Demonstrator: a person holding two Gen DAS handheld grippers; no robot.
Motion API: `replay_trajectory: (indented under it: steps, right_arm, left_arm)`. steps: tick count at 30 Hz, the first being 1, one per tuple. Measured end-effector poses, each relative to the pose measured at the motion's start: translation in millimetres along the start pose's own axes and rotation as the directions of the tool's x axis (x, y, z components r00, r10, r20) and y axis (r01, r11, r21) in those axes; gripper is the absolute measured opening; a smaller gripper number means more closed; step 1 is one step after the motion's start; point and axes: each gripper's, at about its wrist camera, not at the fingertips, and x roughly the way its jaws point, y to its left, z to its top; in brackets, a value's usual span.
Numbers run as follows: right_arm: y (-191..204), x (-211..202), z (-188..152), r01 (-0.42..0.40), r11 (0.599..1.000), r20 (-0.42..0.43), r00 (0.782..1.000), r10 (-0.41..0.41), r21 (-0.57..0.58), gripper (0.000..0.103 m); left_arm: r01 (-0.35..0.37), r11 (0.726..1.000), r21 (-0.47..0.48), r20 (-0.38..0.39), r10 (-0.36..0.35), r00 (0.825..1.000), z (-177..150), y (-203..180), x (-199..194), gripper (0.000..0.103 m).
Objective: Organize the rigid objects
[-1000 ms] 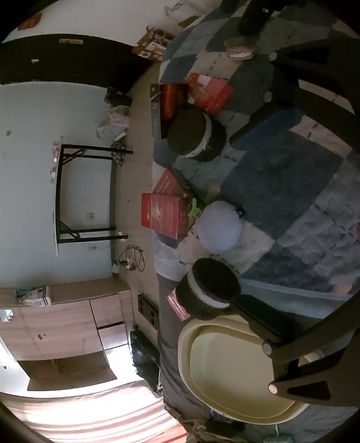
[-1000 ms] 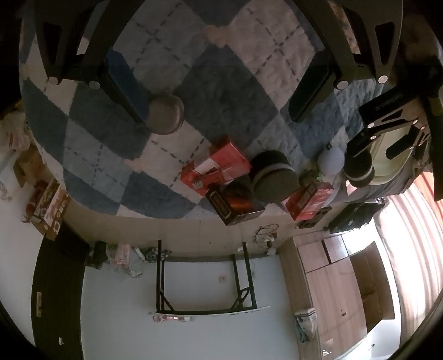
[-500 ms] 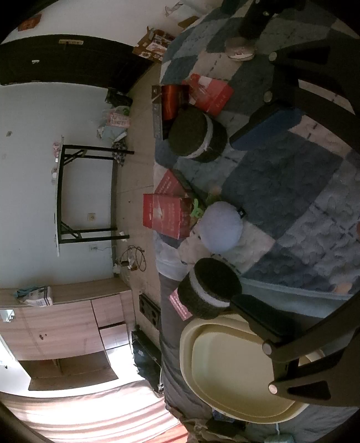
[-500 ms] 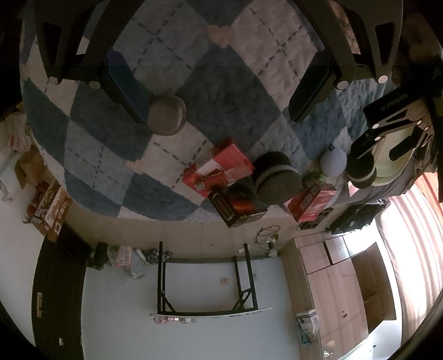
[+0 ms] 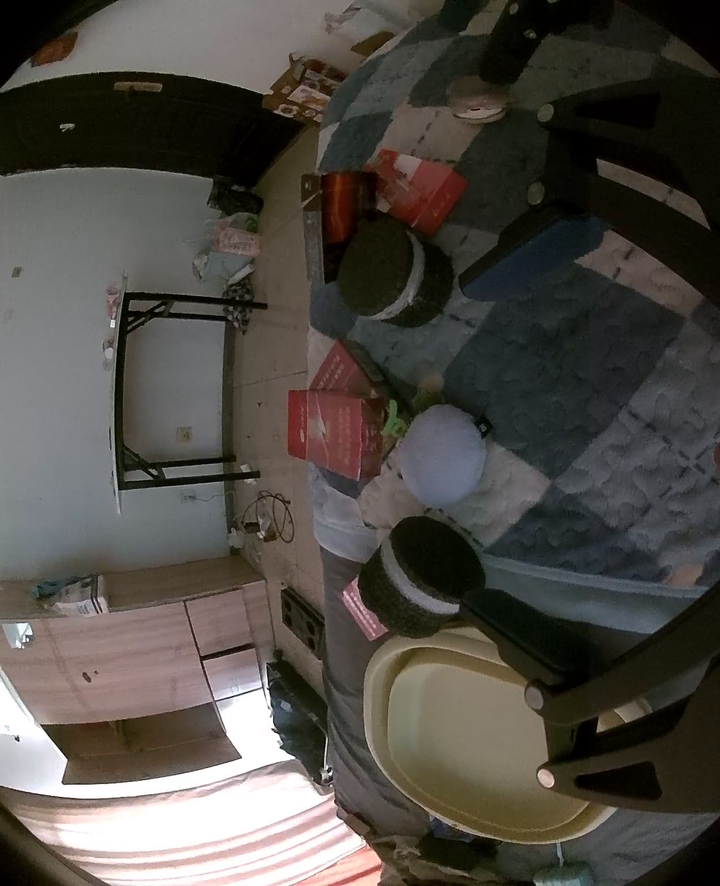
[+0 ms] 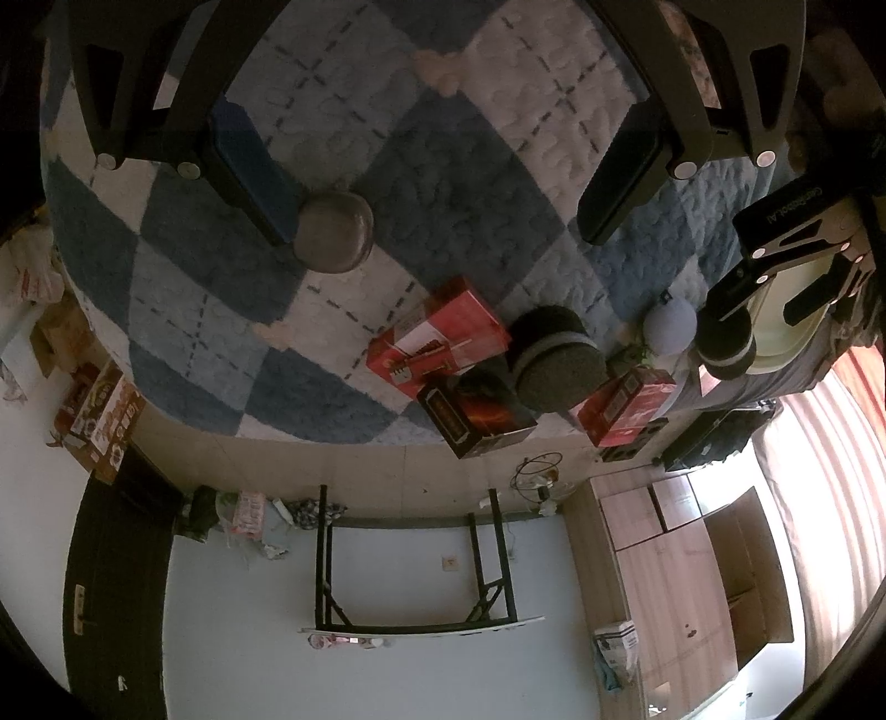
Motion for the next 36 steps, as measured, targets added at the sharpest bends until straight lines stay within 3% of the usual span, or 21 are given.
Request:
replay_trajectory:
  steps: [36]
  right_arm:
    - [2.9, 2.1, -1.5, 0.005, 1.000, -0.008, 1.000, -0.005, -0.026, 0.102]
  left_arm:
    - [-0.001, 1.000, 0.005, 0.009, 0.001, 1.000, 0.0, 1.2, -2.3, 0.103]
